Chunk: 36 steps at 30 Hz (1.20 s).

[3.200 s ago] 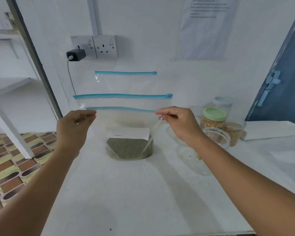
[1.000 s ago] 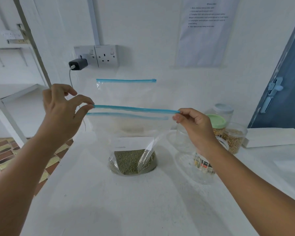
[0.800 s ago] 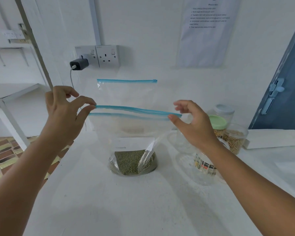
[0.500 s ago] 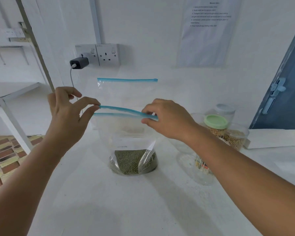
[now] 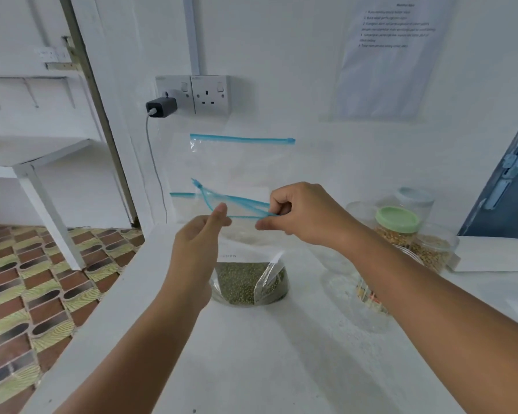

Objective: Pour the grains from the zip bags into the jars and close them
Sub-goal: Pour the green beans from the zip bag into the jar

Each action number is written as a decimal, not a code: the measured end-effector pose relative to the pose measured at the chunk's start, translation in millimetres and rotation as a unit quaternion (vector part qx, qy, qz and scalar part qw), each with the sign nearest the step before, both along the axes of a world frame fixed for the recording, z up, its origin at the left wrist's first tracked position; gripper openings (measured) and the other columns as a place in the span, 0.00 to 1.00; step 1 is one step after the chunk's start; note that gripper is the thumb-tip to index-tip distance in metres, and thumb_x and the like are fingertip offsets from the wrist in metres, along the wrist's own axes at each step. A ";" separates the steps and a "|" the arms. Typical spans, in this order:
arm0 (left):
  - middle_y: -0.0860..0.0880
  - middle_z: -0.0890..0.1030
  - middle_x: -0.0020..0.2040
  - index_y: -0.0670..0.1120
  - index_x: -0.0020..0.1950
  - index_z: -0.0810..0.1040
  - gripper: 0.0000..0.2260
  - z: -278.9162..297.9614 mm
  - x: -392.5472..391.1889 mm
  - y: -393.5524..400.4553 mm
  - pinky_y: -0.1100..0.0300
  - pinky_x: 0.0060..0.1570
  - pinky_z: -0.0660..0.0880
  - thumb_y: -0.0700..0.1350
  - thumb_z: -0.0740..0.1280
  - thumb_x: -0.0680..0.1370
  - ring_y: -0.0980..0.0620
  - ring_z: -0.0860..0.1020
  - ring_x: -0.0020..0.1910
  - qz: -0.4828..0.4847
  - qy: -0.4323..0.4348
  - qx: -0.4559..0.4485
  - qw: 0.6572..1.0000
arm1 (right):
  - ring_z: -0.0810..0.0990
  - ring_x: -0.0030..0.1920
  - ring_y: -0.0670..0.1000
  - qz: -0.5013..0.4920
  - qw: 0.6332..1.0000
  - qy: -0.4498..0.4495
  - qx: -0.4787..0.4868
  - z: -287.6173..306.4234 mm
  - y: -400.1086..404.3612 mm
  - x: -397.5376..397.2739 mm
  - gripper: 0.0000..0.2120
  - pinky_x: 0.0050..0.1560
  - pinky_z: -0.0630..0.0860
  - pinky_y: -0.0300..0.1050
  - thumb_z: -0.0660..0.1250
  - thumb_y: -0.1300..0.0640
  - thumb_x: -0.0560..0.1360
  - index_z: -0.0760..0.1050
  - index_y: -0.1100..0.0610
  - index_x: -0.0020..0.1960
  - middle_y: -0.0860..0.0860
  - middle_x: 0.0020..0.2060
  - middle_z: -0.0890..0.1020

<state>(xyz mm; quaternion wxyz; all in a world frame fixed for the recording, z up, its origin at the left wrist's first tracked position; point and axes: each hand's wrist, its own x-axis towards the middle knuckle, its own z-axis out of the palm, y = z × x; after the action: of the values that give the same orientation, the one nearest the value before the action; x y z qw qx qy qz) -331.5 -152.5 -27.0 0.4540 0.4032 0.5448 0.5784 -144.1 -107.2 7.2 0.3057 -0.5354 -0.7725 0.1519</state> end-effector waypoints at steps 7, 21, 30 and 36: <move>0.50 0.72 0.41 0.48 0.42 0.72 0.08 -2.0 -2.1 8.0 0.55 0.51 0.69 0.40 0.61 0.81 0.50 0.69 0.46 0.030 -0.046 0.020 0.998 | 0.86 0.35 0.49 0.039 0.992 0.067 -0.103 20.3 -5.6 4.7 0.18 0.46 0.83 0.48 0.77 0.48 0.75 0.78 0.60 0.38 0.49 0.32 0.83; 0.46 0.73 0.45 0.44 0.46 0.72 0.05 58.7 23.2 44.8 0.49 0.59 0.82 0.40 0.61 0.81 0.49 0.79 0.49 -0.079 -0.163 0.058 0.982 | 0.86 0.32 0.54 -0.083 0.951 0.298 0.001 36.6 -6.0 42.7 0.14 0.51 0.84 0.56 0.73 0.57 0.80 0.79 0.69 0.45 0.52 0.33 0.83; 0.45 0.72 0.45 0.43 0.45 0.71 0.05 61.9 56.2 67.2 0.46 0.58 0.83 0.38 0.61 0.81 0.46 0.78 0.49 -0.134 -0.187 0.047 0.972 | 0.84 0.32 0.53 -0.113 0.944 0.309 -0.008 27.9 -21.3 74.3 0.13 0.47 0.83 0.50 0.72 0.58 0.80 0.79 0.70 0.46 0.53 0.33 0.83; 0.50 0.77 0.38 0.42 0.44 0.73 0.07 33.7 72.3 60.0 0.51 0.63 0.79 0.41 0.61 0.81 0.50 0.76 0.47 -0.179 -0.084 0.084 0.977 | 0.87 0.41 0.51 -0.125 0.954 0.267 -0.061 21.3 -26.2 89.7 0.17 0.66 0.78 0.62 0.75 0.44 0.76 0.79 0.58 0.45 0.50 0.39 0.80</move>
<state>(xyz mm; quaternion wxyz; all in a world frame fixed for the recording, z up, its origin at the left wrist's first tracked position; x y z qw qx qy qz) -259.2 -92.4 6.7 0.5588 0.4813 0.3733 0.5628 -54.4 -133.4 28.5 0.4842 -0.5850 -0.5791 0.2965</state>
